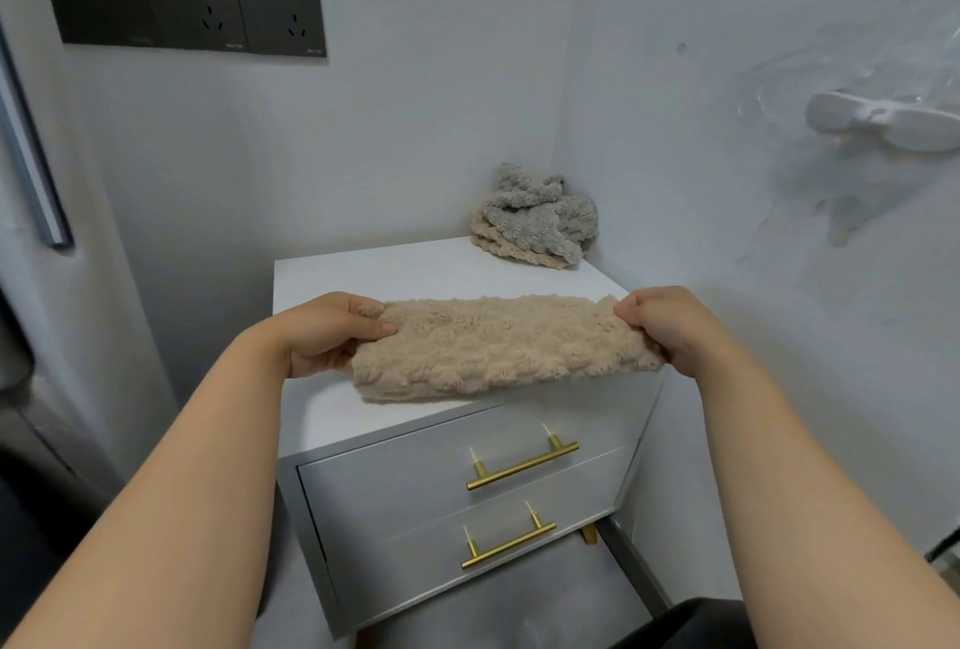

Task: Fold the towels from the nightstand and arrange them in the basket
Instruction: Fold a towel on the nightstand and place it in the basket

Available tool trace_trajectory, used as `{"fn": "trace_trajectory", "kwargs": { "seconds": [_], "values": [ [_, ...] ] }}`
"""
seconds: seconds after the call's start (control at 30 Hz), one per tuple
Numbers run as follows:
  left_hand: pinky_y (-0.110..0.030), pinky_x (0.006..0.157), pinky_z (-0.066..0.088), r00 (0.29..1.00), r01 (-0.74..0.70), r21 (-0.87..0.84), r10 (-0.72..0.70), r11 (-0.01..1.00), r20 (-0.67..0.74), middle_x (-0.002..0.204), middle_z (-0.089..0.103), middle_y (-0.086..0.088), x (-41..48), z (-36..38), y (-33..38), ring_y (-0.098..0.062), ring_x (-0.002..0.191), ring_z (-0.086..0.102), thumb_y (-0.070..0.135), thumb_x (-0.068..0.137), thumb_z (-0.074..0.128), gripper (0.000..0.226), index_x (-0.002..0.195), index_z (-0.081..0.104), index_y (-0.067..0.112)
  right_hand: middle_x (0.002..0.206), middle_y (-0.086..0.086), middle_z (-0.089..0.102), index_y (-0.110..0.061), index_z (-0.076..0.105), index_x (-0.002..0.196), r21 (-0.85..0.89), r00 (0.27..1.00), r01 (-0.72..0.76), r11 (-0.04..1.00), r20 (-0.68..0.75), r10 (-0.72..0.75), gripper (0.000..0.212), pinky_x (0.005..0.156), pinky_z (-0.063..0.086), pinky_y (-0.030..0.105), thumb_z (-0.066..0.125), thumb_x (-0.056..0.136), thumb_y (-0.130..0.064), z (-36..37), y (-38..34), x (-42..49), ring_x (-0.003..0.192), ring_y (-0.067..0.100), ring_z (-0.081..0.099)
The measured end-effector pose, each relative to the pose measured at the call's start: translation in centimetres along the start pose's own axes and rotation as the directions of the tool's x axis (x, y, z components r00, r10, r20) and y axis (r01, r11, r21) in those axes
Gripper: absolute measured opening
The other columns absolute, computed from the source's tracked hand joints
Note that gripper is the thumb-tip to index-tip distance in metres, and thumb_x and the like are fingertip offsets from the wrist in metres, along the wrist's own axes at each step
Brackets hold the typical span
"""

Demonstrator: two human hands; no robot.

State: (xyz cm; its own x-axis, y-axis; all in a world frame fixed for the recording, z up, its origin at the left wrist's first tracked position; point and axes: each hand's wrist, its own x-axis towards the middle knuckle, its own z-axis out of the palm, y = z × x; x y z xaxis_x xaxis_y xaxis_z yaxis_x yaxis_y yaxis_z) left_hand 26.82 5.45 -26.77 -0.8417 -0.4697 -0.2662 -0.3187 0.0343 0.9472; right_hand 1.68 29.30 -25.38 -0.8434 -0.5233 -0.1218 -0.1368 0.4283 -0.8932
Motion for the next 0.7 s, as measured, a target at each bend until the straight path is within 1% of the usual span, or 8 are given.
{"fn": "trace_trajectory", "kwargs": {
  "seconds": [0.13, 0.23, 0.3, 0.4, 0.5, 0.57, 0.6, 0.7],
  "values": [
    [-0.027, 0.071, 0.056, 0.991, -0.073, -0.131, 0.057, 0.989, -0.122, 0.093, 0.071, -0.009, 1.3, -0.1, 0.0, -0.019, 0.081, 0.067, 0.006, 0.09, 0.058, 0.012, 0.098, 0.068, 0.008, 0.061, 0.002, 0.053, -0.016, 0.058, 0.062, 0.021, 0.977, 0.131, 0.991, -0.173, -0.125, 0.03, 0.05, 0.035, 0.021, 0.059, 0.09, -0.007, 0.9, -0.1, 1.7, 0.055, 0.014, 0.046],
    [-0.025, 0.063, 0.055, 0.955, -0.132, -0.137, 0.089, 0.982, -0.284, 0.09, 0.07, -0.008, 2.3, 0.1, 0.7, -0.017, 0.075, 0.065, 0.007, 0.09, 0.061, 0.01, 0.097, 0.067, 0.01, 0.062, 0.0, 0.054, -0.018, 0.058, 0.061, 0.014, 0.955, 0.158, 0.987, -0.256, -0.149, 0.03, 0.059, 0.038, 0.024, 0.059, 0.089, -0.007, 2.0, -0.3, 3.0, 0.062, 0.016, 0.048],
    [-0.024, 0.057, 0.052, 0.894, -0.134, -0.024, 0.11, 0.991, -0.434, 0.078, 0.067, -0.007, 3.4, 0.3, 0.8, -0.015, 0.062, 0.06, 0.008, 0.087, 0.065, 0.012, 0.099, 0.066, 0.01, 0.068, 0.002, 0.059, -0.016, 0.061, 0.066, -0.003, 0.938, 0.179, 0.984, -0.301, -0.172, 0.024, 0.07, 0.04, 0.025, 0.06, 0.088, -0.009, 2.9, -0.1, 3.8, 0.07, 0.018, 0.052],
    [-0.024, 0.05, 0.048, 0.787, -0.057, 0.236, 0.189, 0.97, -0.588, 0.065, 0.063, -0.005, 5.2, 0.6, 0.1, -0.016, 0.047, 0.054, 0.011, 0.085, 0.066, 0.014, 0.099, 0.066, 0.012, 0.093, 0.007, 0.065, -0.011, 0.068, 0.092, -0.07, 0.905, 0.157, 0.985, -0.39, -0.171, 0.009, 0.075, 0.038, 0.023, 0.06, 0.088, -0.014, 4.2, 0.2, 4.5, 0.083, 0.019, 0.056],
    [-0.033, 0.076, 0.051, 0.685, 0.081, 0.488, 0.307, 0.869, -0.661, 0.099, 0.067, -0.001, 6.1, 1.6, -0.9, -0.023, 0.084, 0.064, 0.014, 0.088, 0.058, 0.03, 0.117, 0.061, 0.021, 0.105, 0.008, 0.062, -0.007, 0.059, 0.117, -0.074, 0.886, 0.132, 0.989, -0.438, -0.151, 0.028, 0.076, 0.035, 0.022, 0.056, 0.09, -0.013, 5.0, 1.0, 4.2, 0.091, 0.019, 0.055],
    [-0.034, 0.089, 0.046, 0.652, 0.035, 0.604, 0.44, 0.796, -0.617, 0.12, 0.061, -0.001, 6.3, 2.2, -0.6, -0.023, 0.108, 0.057, 0.012, 0.09, 0.053, 0.039, 0.127, 0.056, 0.021, 0.101, 0.007, 0.059, -0.007, 0.053, 0.124, -0.123, 0.879, 0.17, 0.978, -0.429, -0.207, 0.034, 0.078, 0.036, 0.024, 0.051, 0.09, -0.009, 5.3, 1.1, 3.8, 0.096, 0.021, 0.055],
    [-0.035, 0.093, 0.045, 0.677, -0.029, 0.647, 0.491, 0.762, -0.548, 0.126, 0.058, -0.001, 6.5, 2.4, -0.3, -0.023, 0.112, 0.054, 0.013, 0.091, 0.053, 0.039, 0.129, 0.055, 0.022, 0.105, 0.007, 0.058, -0.008, 0.052, 0.126, -0.163, 0.874, 0.2, 0.966, -0.416, -0.251, 0.036, 0.079, 0.038, 0.025, 0.05, 0.089, -0.007, 5.4, 1.0, 3.6, 0.1, 0.023, 0.056],
    [-0.043, 0.108, 0.035, 0.851, -0.159, 0.731, 0.468, 0.664, -0.24, 0.144, 0.045, -0.002, 6.6, 3.6, 0.5, -0.024, 0.131, 0.041, 0.03, 0.096, 0.051, 0.037, 0.133, 0.052, 0.027, 0.12, 0.009, 0.052, -0.011, 0.057, 0.119, -0.353, 0.862, 0.238, 0.905, -0.352, -0.365, 0.034, 0.079, 0.039, 0.028, 0.049, 0.087, -0.006, 5.7, 0.2, 3.2, 0.107, 0.026, 0.053]
  ]
}}
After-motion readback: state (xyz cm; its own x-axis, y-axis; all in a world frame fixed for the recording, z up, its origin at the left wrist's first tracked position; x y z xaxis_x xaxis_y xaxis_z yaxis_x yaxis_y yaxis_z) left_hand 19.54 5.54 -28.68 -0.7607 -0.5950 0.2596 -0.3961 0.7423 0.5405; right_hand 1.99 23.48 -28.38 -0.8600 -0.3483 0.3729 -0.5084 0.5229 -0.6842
